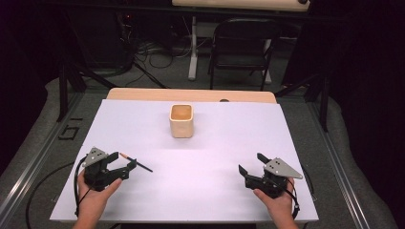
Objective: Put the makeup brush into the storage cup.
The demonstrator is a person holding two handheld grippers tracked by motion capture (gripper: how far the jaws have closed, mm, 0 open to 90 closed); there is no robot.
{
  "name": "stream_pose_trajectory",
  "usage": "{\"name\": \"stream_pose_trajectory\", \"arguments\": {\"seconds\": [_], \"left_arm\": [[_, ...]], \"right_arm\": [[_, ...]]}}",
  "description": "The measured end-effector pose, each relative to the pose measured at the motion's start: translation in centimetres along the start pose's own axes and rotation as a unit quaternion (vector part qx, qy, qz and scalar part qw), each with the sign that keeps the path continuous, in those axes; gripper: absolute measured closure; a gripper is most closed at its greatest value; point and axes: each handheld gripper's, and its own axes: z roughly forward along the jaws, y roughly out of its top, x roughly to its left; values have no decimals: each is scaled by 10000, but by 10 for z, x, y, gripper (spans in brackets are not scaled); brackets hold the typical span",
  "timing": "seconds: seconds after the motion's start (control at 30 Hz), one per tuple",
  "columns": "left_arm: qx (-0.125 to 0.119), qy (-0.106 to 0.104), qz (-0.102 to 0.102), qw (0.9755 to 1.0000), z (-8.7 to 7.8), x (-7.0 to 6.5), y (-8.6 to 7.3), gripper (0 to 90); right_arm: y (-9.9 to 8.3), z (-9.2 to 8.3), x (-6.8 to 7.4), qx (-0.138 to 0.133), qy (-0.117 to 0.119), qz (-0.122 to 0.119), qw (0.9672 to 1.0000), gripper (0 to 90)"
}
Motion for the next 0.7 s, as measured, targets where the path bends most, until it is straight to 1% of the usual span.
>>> {"name": "stream_pose_trajectory", "arguments": {"seconds": [0.03, 0.07, 0.17, 0.23, 0.27, 0.3, 0.33, 0.37, 0.4, 0.53, 0.7], "left_arm": [[22, 23, -12, 10000, 0, 0, 1, 219], [102, 47, -33, 9999, 0, 0, 4, 219], [130, 68, -81, 9999, 0, 0, 7, 219], [227, 82, -37, 9997, -1, -1, 10, 223], [281, 54, 8, 9996, -1, -1, 11, 267], [334, 32, 41, 9994, -2, -1, 13, 267], [398, 29, 65, 9992, -2, -1, 14, 290], [446, 57, 70, 9990, -2, -1, 15, 292], [552, 54, 91, 9984, -3, 0, 18, 292], [630, 108, 87, 9979, -5, 3, 22, 292], [868, 159, 52, 9961, -4, 6, 27, 292]], "right_arm": [[0, 0, 0, 4, 2, -1, 10000, 195], [0, 0, 0, 32, 5, -1, 10000, 195], [0, 0, 0, 33, 9, 17, 10000, 195], [0, -1, -1, 8, 10, 26, 10000, 196], [0, -1, -1, -18, 8, 28, 10000, 197], [0, -1, -1, -18, 8, 28, 10000, 197], [0, -1, -1, -23, 10, 28, 10000, 197], [0, -1, -1, -19, 15, 31, 10000, 197], [0, -1, -1, 6, 24, 41, 10000, 197], [0, -1, 0, 18, 34, 29, 10000, 197], [0, 0, 0, 47, 52, 38, 10000, 198]]}}
